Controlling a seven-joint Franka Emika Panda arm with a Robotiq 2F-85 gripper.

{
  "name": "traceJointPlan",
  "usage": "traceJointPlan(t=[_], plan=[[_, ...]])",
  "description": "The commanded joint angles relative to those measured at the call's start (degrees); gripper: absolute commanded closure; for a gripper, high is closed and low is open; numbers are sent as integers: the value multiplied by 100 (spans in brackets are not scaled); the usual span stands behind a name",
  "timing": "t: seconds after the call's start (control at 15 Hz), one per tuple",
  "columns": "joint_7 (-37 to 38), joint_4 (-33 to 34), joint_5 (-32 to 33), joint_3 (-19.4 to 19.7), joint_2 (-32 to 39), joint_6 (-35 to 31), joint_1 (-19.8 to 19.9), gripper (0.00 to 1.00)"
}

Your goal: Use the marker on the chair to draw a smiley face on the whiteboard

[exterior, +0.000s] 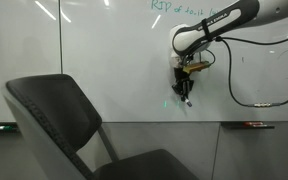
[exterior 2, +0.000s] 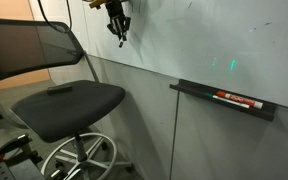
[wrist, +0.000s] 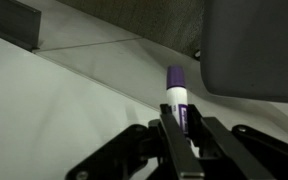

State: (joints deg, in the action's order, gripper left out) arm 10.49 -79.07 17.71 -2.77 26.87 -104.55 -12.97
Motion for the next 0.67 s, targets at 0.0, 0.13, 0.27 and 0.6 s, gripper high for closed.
traceJointPlan(t=[0.0,0.13,0.27,0.6], plan=[[-189,302,24,221,163,-359,340,94],[-193,255,50,249,96,-372,384,94],[-195,217,73,269,41,-377,418,94],[-245,202,147,285,-53,-356,469,94]])
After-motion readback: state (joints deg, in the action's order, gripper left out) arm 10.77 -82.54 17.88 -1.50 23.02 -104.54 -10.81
